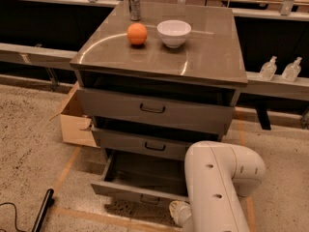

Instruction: Close bottom drawer

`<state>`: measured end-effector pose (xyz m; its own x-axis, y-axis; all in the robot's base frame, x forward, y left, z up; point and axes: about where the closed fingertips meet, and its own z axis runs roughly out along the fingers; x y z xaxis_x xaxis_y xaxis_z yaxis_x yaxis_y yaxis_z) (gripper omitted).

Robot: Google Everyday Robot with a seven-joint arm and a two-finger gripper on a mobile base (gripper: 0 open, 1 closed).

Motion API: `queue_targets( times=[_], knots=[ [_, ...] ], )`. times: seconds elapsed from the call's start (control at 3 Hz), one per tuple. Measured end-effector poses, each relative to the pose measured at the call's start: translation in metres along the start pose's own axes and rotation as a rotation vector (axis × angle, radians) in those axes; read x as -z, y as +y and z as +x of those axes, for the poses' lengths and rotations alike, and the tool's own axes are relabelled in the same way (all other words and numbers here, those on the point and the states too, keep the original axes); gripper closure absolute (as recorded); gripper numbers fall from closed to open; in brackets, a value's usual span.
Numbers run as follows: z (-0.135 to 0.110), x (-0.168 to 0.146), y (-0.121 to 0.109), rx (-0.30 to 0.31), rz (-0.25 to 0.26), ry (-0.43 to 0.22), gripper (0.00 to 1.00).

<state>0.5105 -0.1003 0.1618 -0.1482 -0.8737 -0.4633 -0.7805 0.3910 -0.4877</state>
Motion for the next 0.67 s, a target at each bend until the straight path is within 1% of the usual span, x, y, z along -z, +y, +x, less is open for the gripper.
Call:
queue_targets(
  times=[0.33, 0.67],
  knots=[
    [-0.001, -0.009, -0.018, 0.010, 0.041, 0.003, 1.00],
    [0.001, -0.023, -0.034, -0.001, 0.065, 0.000, 1.00]
  ],
)
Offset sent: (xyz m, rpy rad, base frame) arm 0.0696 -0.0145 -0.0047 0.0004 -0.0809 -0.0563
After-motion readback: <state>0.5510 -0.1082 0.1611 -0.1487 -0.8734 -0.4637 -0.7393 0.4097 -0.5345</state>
